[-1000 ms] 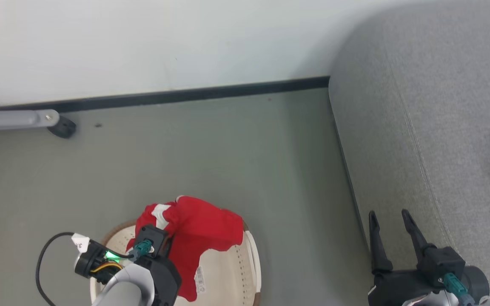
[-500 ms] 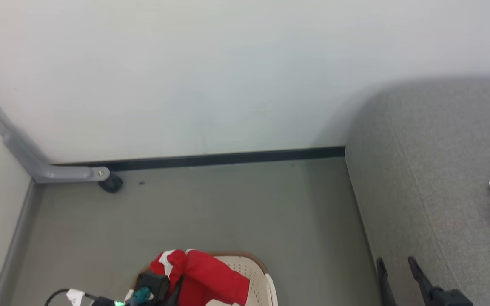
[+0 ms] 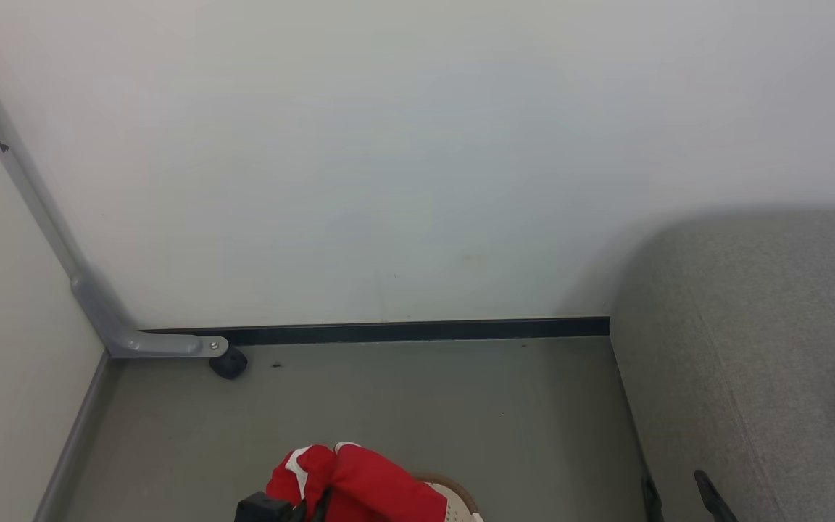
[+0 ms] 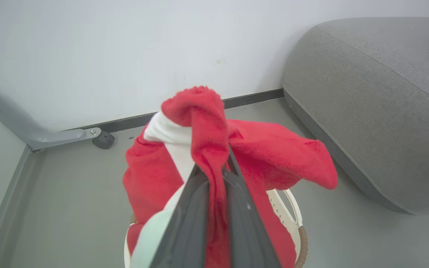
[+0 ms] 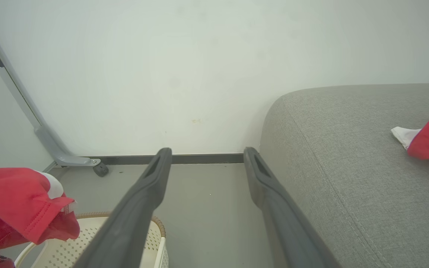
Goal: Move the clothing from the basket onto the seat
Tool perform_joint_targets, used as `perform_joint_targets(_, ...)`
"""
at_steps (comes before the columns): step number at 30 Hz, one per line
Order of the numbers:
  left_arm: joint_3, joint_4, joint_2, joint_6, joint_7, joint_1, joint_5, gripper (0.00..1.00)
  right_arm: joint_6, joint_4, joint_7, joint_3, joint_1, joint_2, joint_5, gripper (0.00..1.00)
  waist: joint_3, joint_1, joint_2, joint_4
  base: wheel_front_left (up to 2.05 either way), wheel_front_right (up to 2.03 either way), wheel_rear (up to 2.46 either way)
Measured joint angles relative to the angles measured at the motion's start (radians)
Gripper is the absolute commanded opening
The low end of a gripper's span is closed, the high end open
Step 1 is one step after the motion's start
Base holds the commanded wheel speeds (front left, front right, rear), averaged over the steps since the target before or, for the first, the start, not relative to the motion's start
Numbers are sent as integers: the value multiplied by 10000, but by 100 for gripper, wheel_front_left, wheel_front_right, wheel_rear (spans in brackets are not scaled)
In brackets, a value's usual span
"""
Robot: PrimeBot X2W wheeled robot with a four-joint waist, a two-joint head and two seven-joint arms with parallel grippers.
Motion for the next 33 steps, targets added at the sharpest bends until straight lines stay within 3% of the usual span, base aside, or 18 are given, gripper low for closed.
perform_joint_targets(11, -54, -1576, 13, 0, 0, 313, 82, 0, 107, -117, 2, -6, 373, -2, -6, 100, -179, 2, 2, 260, 0, 0, 0)
perform_joint_targets(20, -44, -2871, 35, 0, -2, 350, 79, 0, 527, -414, 2, 642, 358, 23, -188, 100, -218, 2, 2, 386, 0, 0, 0)
perform_joint_targets(33, -713, -4209, 38, 0, -4, -51, -2, 0, 1273, -817, 0, 2518, -25, -33, -1358, 100, -133, 2, 2, 567, 0, 0, 0)
